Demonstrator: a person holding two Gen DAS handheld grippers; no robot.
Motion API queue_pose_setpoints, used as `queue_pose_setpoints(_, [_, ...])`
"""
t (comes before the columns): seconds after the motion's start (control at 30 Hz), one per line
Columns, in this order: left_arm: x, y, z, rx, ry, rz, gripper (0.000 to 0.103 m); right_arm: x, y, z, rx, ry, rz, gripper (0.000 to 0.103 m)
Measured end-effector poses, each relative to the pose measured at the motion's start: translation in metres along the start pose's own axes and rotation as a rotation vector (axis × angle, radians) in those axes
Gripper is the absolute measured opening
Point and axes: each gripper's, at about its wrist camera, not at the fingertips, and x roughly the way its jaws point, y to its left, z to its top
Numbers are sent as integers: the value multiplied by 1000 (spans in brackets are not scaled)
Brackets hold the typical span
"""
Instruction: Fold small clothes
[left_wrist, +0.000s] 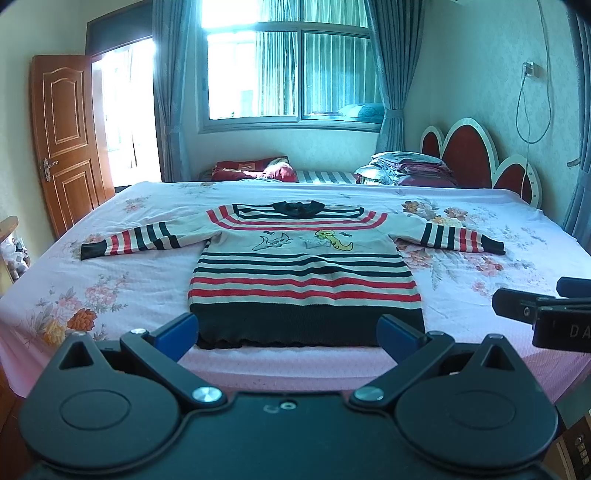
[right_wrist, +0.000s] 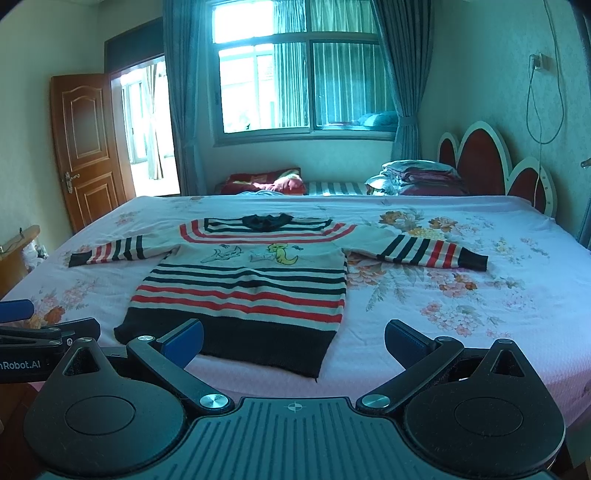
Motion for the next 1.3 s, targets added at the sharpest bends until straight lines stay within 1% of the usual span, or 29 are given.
queue_pose_setpoints(1.3, [-2, 0, 0, -7, -1, 8, 103, 3, 0, 1, -10, 8, 14, 103])
